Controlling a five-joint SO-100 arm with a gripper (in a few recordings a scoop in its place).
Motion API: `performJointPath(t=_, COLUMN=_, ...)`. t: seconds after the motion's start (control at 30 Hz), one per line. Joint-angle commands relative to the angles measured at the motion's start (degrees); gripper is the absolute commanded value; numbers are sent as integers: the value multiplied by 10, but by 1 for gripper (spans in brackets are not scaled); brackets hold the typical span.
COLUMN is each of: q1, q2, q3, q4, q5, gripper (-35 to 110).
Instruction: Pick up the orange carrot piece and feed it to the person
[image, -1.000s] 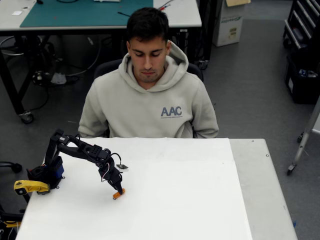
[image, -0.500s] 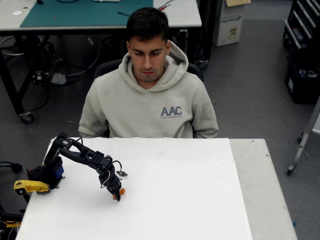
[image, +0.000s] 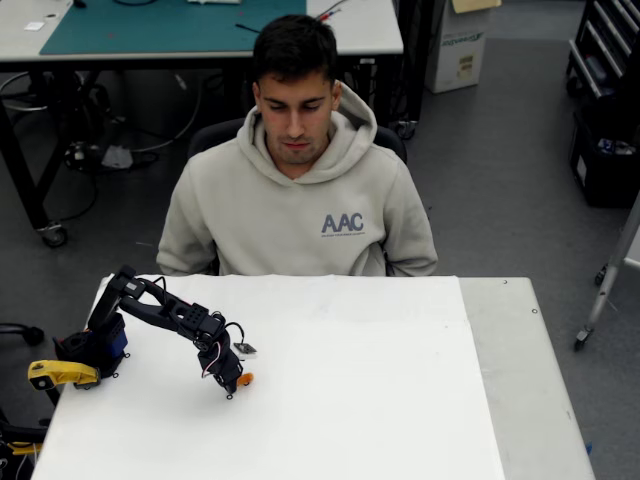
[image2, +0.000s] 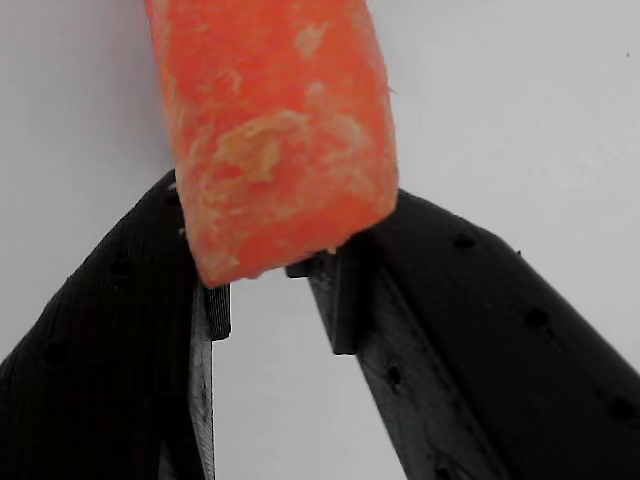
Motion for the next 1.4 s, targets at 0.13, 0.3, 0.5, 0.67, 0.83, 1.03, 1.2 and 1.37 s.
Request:
performJointPath(t=0.13, q1=7, q2=5, q3=-4, q4=5, q5=-9, gripper=-3)
performJointPath(t=0.3, q1=7, q2=5, q3=-4, q4=6, q5=-8, gripper=-3)
performJointPath(t=0.5, q1=7, q2=6, q3=-11, q4=6, q5=-8, gripper=-3)
performJointPath(t=0.67, q1=6, q2=6, q3=-10, q4=6, q5=-13, gripper=-2)
performJointPath(t=0.83, q1=6, q2=6, q3=-11, q4=6, q5=-14, gripper=1)
performJointPath(t=1.03, q1=6, q2=5, q3=-11, q4=6, q5=-15, gripper=9)
performJointPath(t=1.2, q1=6, q2=5, q3=-11, q4=6, q5=-15, gripper=11)
performJointPath(t=1.37, q1=3, q2=5, q3=-11, q4=6, q5=-15, gripper=11)
